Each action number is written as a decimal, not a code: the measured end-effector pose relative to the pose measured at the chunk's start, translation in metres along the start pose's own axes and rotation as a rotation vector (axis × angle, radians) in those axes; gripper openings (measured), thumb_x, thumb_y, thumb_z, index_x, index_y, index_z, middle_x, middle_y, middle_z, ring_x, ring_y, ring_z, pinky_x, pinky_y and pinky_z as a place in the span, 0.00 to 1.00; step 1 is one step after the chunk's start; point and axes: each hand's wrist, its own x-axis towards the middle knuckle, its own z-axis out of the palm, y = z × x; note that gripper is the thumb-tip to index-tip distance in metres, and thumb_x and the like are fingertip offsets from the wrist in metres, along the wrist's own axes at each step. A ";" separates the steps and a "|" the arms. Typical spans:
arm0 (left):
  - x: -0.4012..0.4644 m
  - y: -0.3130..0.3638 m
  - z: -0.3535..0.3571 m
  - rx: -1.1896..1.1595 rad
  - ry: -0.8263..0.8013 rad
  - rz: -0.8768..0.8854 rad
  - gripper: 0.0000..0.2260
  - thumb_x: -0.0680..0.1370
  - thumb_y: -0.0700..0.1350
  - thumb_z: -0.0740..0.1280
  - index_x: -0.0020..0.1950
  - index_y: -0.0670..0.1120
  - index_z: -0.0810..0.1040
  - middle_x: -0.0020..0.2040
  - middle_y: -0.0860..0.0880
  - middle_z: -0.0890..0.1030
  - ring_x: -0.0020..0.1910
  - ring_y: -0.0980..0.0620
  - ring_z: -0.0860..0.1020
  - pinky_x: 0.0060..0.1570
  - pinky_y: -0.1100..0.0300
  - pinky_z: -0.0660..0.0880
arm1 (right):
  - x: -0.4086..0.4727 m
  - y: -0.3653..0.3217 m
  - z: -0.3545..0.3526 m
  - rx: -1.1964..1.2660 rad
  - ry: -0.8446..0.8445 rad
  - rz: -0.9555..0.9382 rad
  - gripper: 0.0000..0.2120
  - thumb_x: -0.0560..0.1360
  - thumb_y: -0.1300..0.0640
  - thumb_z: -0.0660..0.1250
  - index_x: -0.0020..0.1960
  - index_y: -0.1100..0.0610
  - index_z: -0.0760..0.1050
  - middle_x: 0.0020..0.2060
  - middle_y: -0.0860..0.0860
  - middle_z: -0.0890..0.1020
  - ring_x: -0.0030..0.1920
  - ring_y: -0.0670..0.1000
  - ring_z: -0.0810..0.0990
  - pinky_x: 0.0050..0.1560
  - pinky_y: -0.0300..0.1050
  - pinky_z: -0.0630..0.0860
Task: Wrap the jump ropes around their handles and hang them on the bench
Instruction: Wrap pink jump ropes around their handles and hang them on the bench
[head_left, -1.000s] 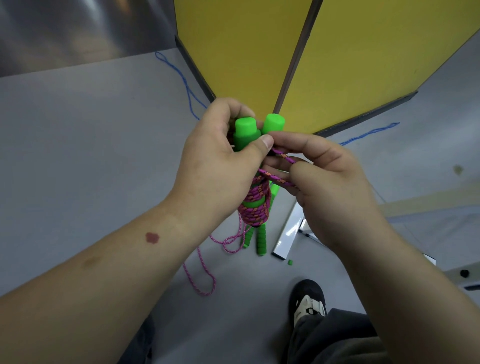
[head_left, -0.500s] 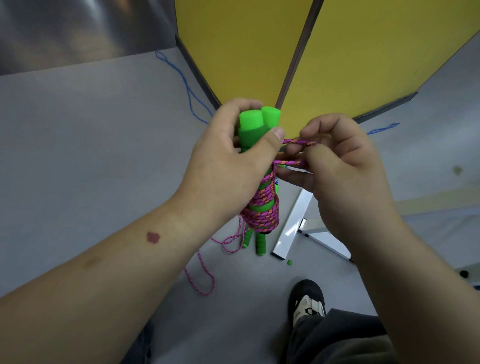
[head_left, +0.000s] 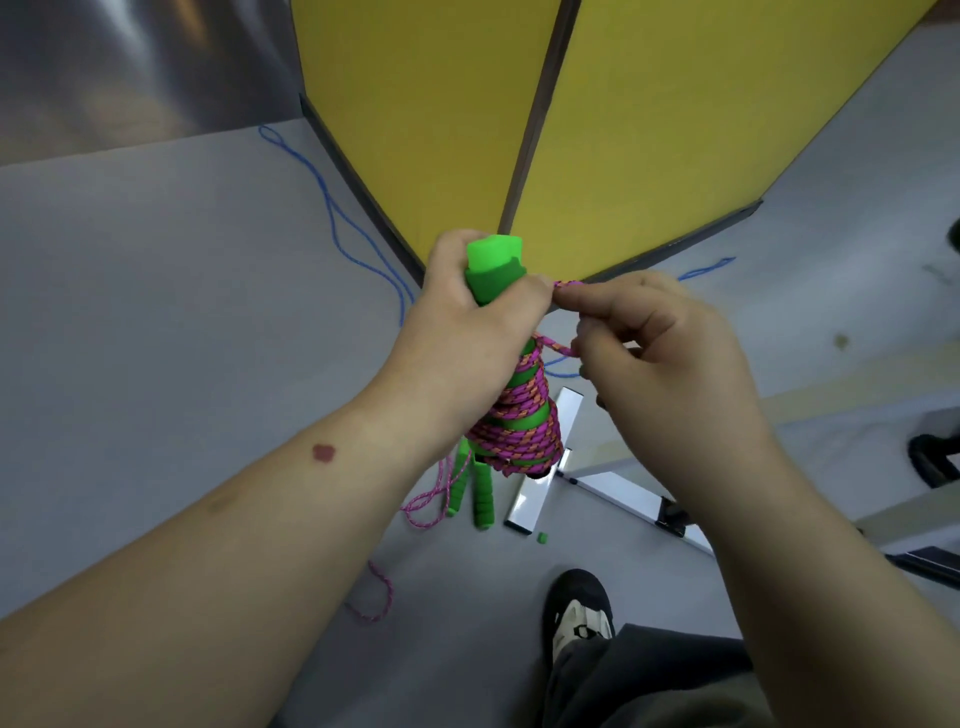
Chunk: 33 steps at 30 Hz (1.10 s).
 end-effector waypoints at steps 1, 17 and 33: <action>0.001 0.000 0.006 -0.006 -0.011 0.001 0.12 0.69 0.59 0.70 0.49 0.66 0.72 0.46 0.44 0.83 0.51 0.39 0.83 0.57 0.35 0.79 | 0.000 0.001 -0.006 -0.033 -0.002 0.000 0.17 0.77 0.66 0.64 0.59 0.50 0.84 0.45 0.41 0.78 0.46 0.46 0.81 0.44 0.49 0.81; 0.014 0.025 0.147 0.015 -0.198 0.190 0.12 0.81 0.58 0.68 0.60 0.69 0.68 0.57 0.49 0.75 0.53 0.52 0.79 0.46 0.61 0.72 | 0.028 0.022 -0.157 -0.565 -0.085 0.018 0.21 0.71 0.61 0.70 0.60 0.42 0.81 0.47 0.42 0.76 0.53 0.44 0.74 0.53 0.40 0.73; 0.042 0.045 0.248 0.021 -0.290 0.124 0.11 0.84 0.56 0.62 0.61 0.59 0.62 0.63 0.49 0.68 0.48 0.66 0.70 0.38 0.73 0.62 | 0.060 0.055 -0.235 -0.872 0.020 -0.067 0.17 0.71 0.60 0.70 0.54 0.42 0.84 0.43 0.40 0.74 0.45 0.42 0.72 0.36 0.28 0.67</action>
